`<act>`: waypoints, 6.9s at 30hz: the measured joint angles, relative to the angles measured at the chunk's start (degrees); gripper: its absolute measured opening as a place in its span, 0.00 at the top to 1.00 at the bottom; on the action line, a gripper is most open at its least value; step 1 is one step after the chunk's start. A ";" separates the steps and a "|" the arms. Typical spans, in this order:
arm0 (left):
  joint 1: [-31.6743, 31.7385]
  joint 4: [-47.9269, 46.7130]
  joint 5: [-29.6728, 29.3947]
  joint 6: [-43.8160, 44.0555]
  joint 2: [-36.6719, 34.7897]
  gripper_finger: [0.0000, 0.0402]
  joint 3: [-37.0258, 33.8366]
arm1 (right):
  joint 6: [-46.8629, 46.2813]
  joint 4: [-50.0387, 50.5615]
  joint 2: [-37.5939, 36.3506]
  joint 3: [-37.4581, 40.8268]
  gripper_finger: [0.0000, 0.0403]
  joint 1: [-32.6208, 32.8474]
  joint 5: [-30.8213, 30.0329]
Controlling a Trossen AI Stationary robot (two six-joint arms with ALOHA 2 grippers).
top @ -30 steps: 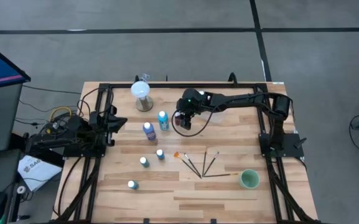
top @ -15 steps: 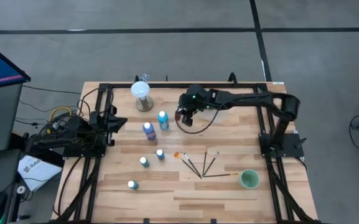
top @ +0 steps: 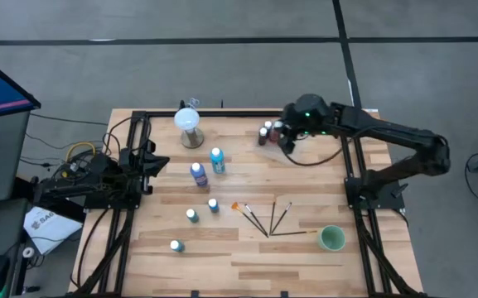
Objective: Pick & Place Paint Supplies
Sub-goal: Put the small dark red paint bottle into the transparent bin, then put the large light blue paint bottle into the transparent bin
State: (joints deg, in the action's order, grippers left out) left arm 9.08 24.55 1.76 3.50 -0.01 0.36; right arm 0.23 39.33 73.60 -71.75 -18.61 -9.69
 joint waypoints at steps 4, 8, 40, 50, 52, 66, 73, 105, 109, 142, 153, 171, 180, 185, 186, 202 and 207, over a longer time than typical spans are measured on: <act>-0.02 -0.01 0.00 0.00 0.00 1.00 0.00 | -2.48 1.60 -2.87 5.11 0.74 -0.78 -0.92; -0.02 0.01 0.00 -0.01 0.00 1.00 0.00 | -3.62 -3.07 -5.94 13.10 0.74 -1.52 -0.97; -0.01 0.00 0.00 0.01 0.00 1.00 0.00 | 1.51 -21.80 0.70 28.07 0.74 -17.20 8.54; -0.01 0.00 0.00 -0.01 0.00 1.00 0.00 | 3.00 -22.55 0.75 28.05 0.74 -18.50 9.07; -0.01 0.01 0.00 0.01 0.00 1.00 0.00 | 3.38 -22.54 0.75 28.05 0.74 -18.71 9.70; -0.02 -0.01 0.00 -0.01 0.00 1.00 0.00 | 4.45 -24.02 0.77 28.05 0.74 -20.17 11.27; -0.02 0.00 0.00 0.00 0.00 1.00 0.00 | 4.01 -28.32 0.75 32.46 0.74 -20.48 11.40; -0.02 0.01 -0.01 0.00 0.00 1.00 0.00 | 0.74 -35.53 0.75 36.05 0.58 -21.29 11.65; -0.02 -0.01 -0.02 -0.01 0.00 1.00 0.00 | 1.04 -35.52 0.26 36.05 0.52 -21.29 11.65; -0.02 0.00 -0.02 0.00 0.00 1.00 0.00 | 9.35 -50.11 21.29 5.27 0.38 4.83 15.99; -0.02 0.01 -0.02 0.01 0.00 1.00 0.00 | 4.13 -49.58 35.75 -6.28 0.38 4.80 26.41; -0.01 -0.01 0.00 0.00 0.00 1.00 0.01 | 3.13 -49.68 42.11 -6.73 0.38 4.17 25.98; -0.02 0.01 -0.02 0.01 0.00 1.00 0.00 | 2.75 -49.89 41.59 -6.73 0.46 3.74 26.16; -0.02 -0.01 -0.01 -0.01 0.00 1.00 0.00 | 2.74 -49.64 41.44 -6.77 0.64 3.48 26.17; -0.01 0.00 -0.01 0.00 0.00 1.00 0.00 | 2.92 -49.64 41.44 -6.77 0.69 3.48 26.03; -0.02 -0.01 0.00 -0.01 0.00 1.00 0.00 | 4.28 -43.86 28.13 -6.74 0.73 3.74 23.14; -0.02 0.02 -0.02 0.00 0.00 1.00 0.00 | 8.13 -32.11 16.11 -6.70 0.73 3.07 17.94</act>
State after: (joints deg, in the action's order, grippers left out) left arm 9.06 24.57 1.74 3.50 -0.01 0.36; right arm 8.37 7.22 89.71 -78.46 -15.54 8.25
